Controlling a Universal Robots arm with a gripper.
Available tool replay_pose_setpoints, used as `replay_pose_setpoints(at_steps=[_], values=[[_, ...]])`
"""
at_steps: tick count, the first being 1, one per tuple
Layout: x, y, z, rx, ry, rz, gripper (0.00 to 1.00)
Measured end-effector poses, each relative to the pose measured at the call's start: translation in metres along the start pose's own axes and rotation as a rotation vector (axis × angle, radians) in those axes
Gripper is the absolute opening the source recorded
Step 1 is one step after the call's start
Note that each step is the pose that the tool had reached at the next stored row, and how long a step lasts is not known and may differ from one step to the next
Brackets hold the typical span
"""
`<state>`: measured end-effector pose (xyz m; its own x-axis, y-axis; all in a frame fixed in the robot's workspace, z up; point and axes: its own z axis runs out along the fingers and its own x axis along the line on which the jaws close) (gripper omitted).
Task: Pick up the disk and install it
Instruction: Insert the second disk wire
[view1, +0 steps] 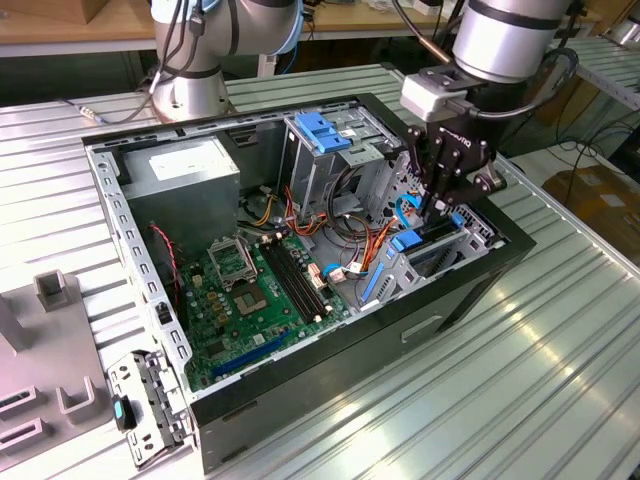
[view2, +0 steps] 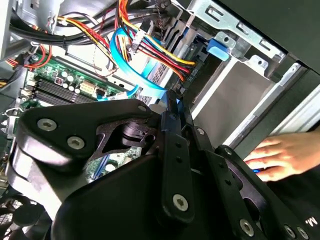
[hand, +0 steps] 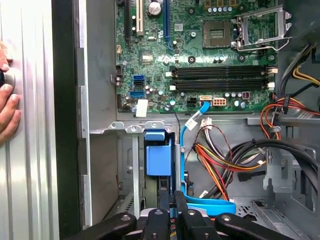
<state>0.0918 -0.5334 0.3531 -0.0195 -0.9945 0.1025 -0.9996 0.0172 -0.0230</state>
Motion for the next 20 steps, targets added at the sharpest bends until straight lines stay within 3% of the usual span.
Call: replay_pose_setpoints(at_steps=[7,13,20], values=[[0.0044,0.0023,0.0007,0.0175,-0.0134,-0.002,0.16],[0.0134,0.0028,0.0024,0.0268,-0.0545,0.000,0.16],[0.0135,0.0028,0.0038,0.0287,-0.0561,0.001,0.16]])
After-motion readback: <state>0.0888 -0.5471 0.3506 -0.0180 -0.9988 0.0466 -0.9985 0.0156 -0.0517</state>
